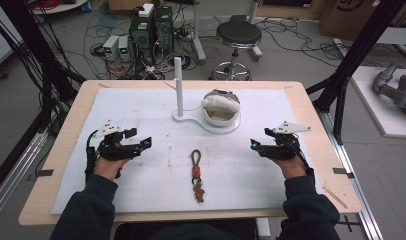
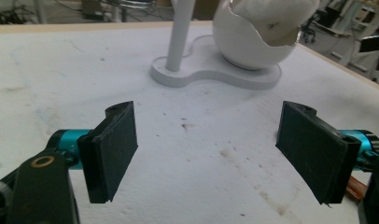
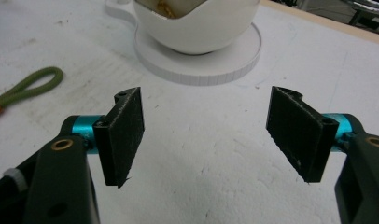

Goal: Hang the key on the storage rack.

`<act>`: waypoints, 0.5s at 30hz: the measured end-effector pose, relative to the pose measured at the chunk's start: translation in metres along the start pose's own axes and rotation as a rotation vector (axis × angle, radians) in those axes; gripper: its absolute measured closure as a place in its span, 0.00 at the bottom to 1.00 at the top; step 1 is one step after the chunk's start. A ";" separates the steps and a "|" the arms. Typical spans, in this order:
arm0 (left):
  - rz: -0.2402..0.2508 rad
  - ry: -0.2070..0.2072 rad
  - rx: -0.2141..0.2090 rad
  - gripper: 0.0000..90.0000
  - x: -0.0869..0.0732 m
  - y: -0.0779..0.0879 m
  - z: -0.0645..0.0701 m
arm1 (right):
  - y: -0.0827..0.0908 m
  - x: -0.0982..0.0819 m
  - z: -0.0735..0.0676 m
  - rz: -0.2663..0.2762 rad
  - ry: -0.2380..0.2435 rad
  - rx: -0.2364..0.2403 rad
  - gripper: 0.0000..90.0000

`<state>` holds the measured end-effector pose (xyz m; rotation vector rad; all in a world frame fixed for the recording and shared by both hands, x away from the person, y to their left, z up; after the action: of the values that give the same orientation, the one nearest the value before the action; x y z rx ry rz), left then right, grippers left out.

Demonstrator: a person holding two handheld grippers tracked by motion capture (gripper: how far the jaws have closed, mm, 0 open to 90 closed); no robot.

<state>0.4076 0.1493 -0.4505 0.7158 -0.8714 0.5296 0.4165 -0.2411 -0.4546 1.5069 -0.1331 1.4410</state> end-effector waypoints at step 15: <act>-0.148 -0.015 -0.077 0.50 -0.029 -0.024 0.045 | 0.005 -0.009 -0.001 -0.020 0.001 -0.021 0.32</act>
<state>0.3861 0.0966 -0.4626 0.7080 -0.8410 0.3577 0.4098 -0.2478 -0.4593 1.4862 -0.1319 1.4204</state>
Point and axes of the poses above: each handheld gripper's, and its own axes: y roughly backward along the jaws, x roughly out of its top, z roughly to its right, the point moved 10 cm from there along -y, roughly forward along the jaws, and after that the axes turned 13 degrees about y, right-handed, at the moved point
